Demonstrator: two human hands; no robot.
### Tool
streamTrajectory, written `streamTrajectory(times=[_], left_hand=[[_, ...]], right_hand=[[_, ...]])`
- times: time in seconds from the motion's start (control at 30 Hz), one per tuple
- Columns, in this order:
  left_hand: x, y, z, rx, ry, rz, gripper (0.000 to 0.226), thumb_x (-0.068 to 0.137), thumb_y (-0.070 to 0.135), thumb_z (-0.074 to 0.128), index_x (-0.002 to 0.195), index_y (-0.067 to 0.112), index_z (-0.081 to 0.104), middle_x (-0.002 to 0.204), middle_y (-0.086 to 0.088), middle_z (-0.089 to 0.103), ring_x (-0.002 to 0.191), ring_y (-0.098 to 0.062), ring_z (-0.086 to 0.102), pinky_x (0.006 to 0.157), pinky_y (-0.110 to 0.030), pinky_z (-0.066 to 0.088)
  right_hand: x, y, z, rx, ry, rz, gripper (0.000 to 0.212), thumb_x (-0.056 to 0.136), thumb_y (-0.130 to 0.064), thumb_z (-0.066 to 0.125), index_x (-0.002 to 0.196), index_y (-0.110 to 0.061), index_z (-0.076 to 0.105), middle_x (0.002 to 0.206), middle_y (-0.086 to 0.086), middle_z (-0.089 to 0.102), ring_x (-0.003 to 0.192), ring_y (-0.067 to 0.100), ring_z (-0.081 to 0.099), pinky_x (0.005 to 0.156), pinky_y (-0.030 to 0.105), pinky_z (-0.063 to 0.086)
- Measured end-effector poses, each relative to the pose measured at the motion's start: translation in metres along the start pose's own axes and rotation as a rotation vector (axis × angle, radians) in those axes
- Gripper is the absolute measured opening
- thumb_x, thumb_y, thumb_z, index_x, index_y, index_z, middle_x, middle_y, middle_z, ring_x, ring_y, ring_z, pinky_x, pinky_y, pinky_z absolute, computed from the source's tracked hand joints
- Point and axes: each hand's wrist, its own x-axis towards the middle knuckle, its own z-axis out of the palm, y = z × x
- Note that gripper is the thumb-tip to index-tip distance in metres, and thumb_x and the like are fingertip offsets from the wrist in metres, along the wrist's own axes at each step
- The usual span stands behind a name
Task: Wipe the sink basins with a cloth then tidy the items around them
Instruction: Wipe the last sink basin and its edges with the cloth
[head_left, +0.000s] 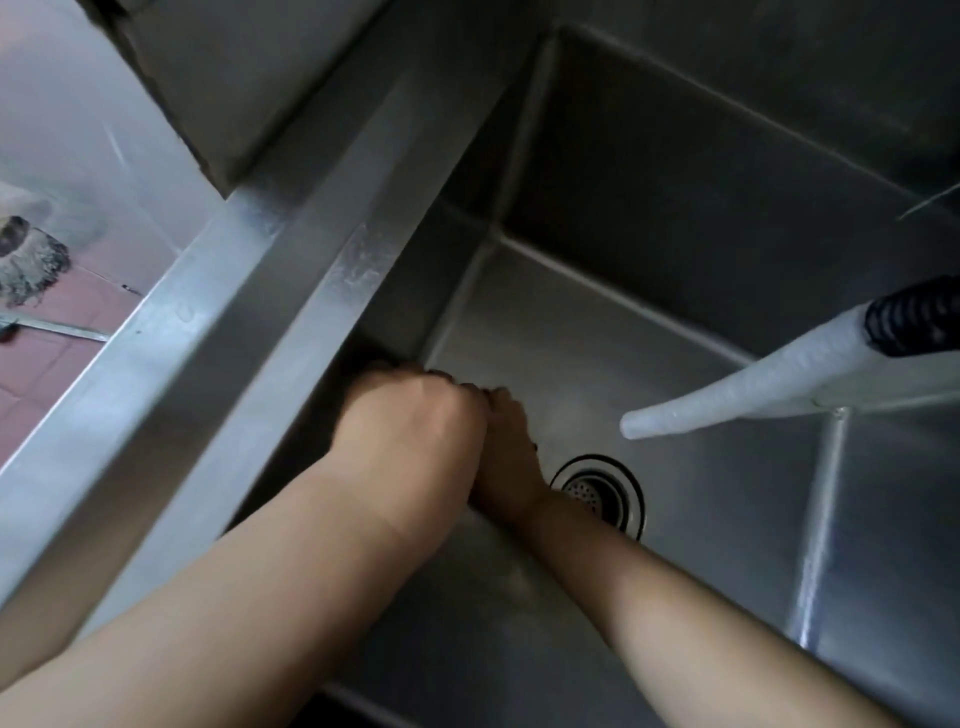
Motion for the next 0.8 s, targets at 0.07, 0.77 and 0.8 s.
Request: streamTrajectory(times=[0.07,0.77,0.8], left_hand=[[-0.002,-0.001,0.000,0.012,-0.015,0.000,0.024,0.096,0.020,0.038,0.114,0.018,0.054,0.090,-0.002,0.053,0.080,-0.020,0.050,0.067,-0.029,0.031],[-0.001,-0.006,-0.004,0.024,-0.040,0.054,0.015,0.094,0.020,0.047,0.106,0.021,0.056,0.067,0.005,0.037,0.066,-0.019,0.043,0.055,-0.028,0.030],[-0.001,-0.007,-0.005,0.015,-0.025,0.056,0.016,0.094,0.020,0.047,0.107,0.022,0.056,0.070,0.004,0.042,0.067,-0.020,0.046,0.055,-0.028,0.029]], right_hand=[[-0.027,-0.008,-0.002,0.008,-0.038,-0.117,0.017,0.078,-0.014,0.053,0.095,-0.017,0.048,0.095,0.000,0.046,0.081,0.026,0.043,0.064,0.032,0.035],[-0.030,0.050,-0.033,0.041,0.081,0.290,0.047,0.089,-0.007,0.048,0.131,-0.027,0.056,0.133,0.002,0.055,0.122,0.014,0.047,0.107,0.029,0.035],[-0.047,0.036,-0.025,0.001,0.026,0.217,0.045,0.091,-0.010,0.046,0.131,-0.029,0.055,0.133,-0.001,0.056,0.121,0.018,0.050,0.105,0.030,0.037]])
